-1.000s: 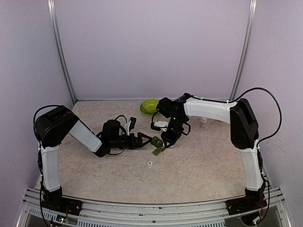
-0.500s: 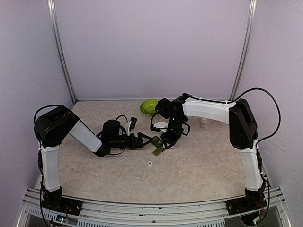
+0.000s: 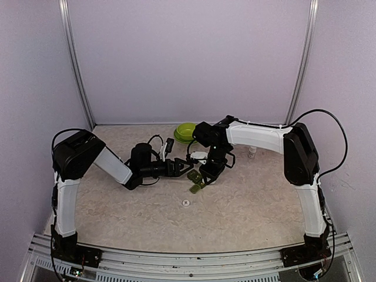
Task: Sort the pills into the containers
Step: Pour the pill into the compartment of the pill container.
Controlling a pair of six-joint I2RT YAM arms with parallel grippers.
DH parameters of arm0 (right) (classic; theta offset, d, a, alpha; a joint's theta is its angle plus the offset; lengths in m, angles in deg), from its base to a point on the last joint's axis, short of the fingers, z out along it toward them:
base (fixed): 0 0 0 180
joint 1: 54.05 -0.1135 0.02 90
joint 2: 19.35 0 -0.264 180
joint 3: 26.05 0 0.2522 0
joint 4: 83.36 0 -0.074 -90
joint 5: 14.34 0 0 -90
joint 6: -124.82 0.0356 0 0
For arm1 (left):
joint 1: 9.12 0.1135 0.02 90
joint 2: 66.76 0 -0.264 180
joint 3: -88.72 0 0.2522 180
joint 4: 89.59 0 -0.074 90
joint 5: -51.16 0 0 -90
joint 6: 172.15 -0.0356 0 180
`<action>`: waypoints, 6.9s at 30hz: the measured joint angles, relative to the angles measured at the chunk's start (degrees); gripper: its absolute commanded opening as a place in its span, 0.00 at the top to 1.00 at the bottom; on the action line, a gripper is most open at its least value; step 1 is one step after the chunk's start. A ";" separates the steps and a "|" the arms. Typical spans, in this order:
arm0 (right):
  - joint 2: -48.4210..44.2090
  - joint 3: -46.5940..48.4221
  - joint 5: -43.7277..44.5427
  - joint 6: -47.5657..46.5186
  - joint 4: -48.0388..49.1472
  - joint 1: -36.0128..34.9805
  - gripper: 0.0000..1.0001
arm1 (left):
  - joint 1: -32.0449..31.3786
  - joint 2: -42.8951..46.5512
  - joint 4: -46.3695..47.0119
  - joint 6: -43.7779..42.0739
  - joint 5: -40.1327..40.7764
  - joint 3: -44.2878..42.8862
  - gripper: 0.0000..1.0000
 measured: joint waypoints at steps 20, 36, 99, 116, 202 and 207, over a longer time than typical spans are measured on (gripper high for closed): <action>0.35 0.13 0.48 0.02 0.02 0.00 0.78 | -0.13 -7.69 6.25 1.79 -6.21 -4.13 0.43; 0.35 0.11 1.33 0.02 -0.02 0.00 0.78 | -1.42 -8.09 6.27 2.10 -6.80 -4.48 0.49; -3.34 -4.87 2.16 -0.26 -1.27 -1.03 0.77 | -2.40 -8.72 6.75 3.56 -7.13 -4.37 0.65; -3.32 -5.77 3.13 -0.39 -1.44 -1.11 0.76 | -2.43 -8.72 6.75 3.56 -7.13 -4.37 0.64; -26.86 -45.57 3.32 2.29 39.89 -0.94 0.80 | -0.87 -6.36 12.55 6.95 -7.08 0.00 0.02; -29.51 -49.70 3.56 2.47 45.88 -0.94 0.82 | -0.81 -5.75 12.57 6.88 -6.62 0.35 0.01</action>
